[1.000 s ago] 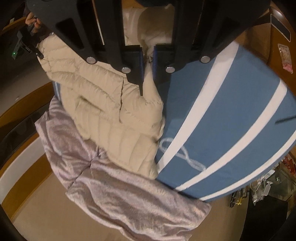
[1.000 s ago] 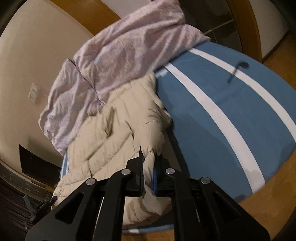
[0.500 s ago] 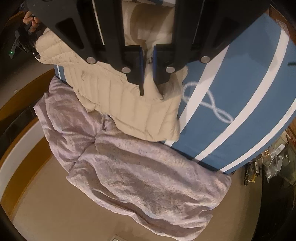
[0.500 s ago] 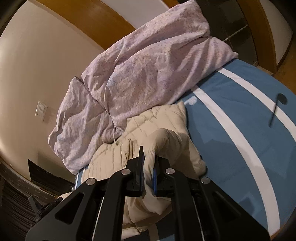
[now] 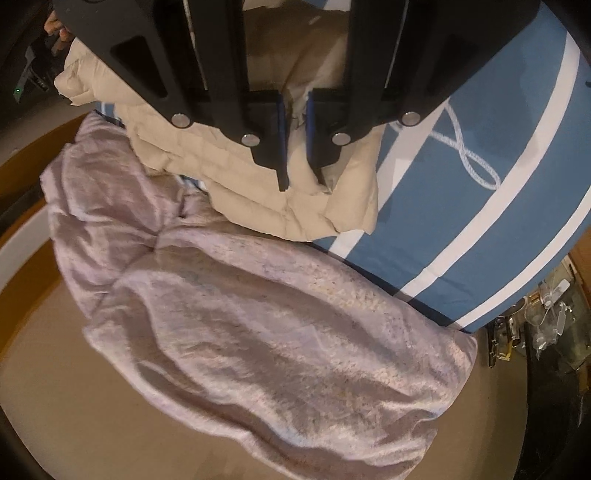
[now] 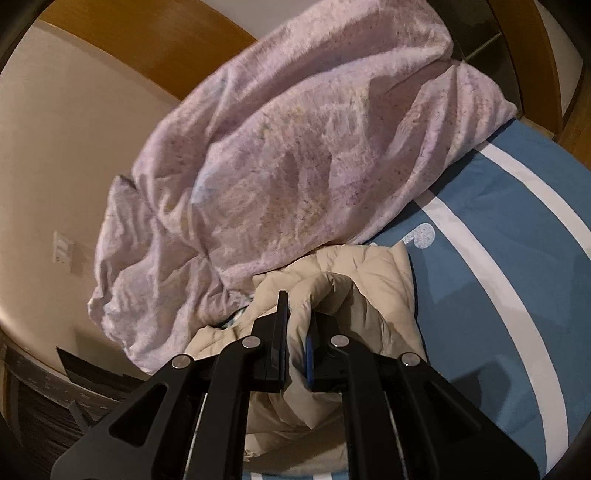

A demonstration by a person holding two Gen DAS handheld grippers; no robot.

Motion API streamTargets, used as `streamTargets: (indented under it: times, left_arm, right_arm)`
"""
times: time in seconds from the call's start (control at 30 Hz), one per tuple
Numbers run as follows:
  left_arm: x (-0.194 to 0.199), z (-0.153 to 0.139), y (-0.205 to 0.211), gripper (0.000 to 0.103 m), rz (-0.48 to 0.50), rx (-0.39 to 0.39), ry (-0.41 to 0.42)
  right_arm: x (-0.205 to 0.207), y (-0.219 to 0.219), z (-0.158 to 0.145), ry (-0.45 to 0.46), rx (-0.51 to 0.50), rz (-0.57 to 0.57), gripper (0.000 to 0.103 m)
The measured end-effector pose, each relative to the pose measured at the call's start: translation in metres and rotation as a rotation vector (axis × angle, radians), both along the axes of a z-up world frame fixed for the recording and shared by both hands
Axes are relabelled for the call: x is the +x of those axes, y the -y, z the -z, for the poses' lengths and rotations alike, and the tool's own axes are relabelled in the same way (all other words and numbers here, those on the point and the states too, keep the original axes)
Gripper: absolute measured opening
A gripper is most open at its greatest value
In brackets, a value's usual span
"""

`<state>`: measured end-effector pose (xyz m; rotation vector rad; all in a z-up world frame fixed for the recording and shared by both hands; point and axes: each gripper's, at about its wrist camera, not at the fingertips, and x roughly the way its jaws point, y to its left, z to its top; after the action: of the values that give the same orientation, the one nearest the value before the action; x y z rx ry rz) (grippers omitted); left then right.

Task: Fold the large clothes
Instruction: 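Fold the hem up toward the collar with both grippers and release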

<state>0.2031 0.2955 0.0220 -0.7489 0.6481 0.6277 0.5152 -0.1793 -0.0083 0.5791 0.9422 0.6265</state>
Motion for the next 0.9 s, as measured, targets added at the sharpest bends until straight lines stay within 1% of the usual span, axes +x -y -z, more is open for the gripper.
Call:
streamTargets:
  times: [0.3, 0.33, 0.4, 0.43, 0.47, 0.5, 0.53, 0.57, 0.63, 0.67, 0.77, 0.9]
  left_arm:
    - [0.039, 0.033, -0.023, 0.01, -0.042, -0.032, -0.079]
    - [0.042, 0.036, -0.025, 0.013, -0.046, -0.036, -0.085]
    - [0.049, 0.042, -0.031, 0.016, -0.052, -0.05, -0.097]
    - [0.052, 0.044, -0.034, 0.02, -0.054, -0.055, -0.101]
    - [0.055, 0.046, -0.037, 0.027, -0.059, -0.062, -0.103]
    - [0.058, 0.048, -0.04, 0.031, -0.063, -0.066, -0.103]
    - [0.06, 0.048, -0.041, 0.039, -0.067, -0.065, -0.103]
    - [0.062, 0.048, -0.043, 0.048, -0.074, -0.058, -0.103]
    - [0.062, 0.043, -0.046, 0.06, -0.086, -0.031, -0.105]
    - [0.062, 0.04, -0.047, 0.062, -0.086, -0.019, -0.101]
    - [0.056, 0.033, -0.048, 0.066, -0.089, 0.014, -0.099]
    - [0.046, 0.03, -0.045, 0.068, -0.089, 0.037, -0.103]
  right_arm:
    - [0.039, -0.024, 0.031, -0.071, -0.079, 0.01, 0.01]
    - [0.044, -0.026, 0.035, -0.082, -0.088, 0.009, 0.012]
    - [0.051, -0.031, 0.039, -0.099, -0.099, 0.009, 0.019]
    - [0.054, -0.032, 0.041, -0.106, -0.101, 0.01, 0.029]
    - [0.057, -0.034, 0.043, -0.115, -0.099, 0.013, 0.044]
    - [0.059, -0.035, 0.044, -0.115, -0.095, 0.017, 0.052]
    - [0.06, -0.036, 0.043, -0.105, -0.094, 0.022, 0.063]
    - [0.06, -0.037, 0.041, -0.091, -0.098, 0.024, 0.067]
    - [0.057, -0.04, 0.034, -0.042, -0.132, 0.018, 0.068]
    - [0.054, -0.041, 0.029, -0.006, -0.161, 0.01, 0.068]
    - [0.042, -0.041, 0.024, 0.065, -0.223, -0.008, 0.068]
    - [0.027, -0.04, 0.027, 0.102, -0.277, -0.028, 0.068]
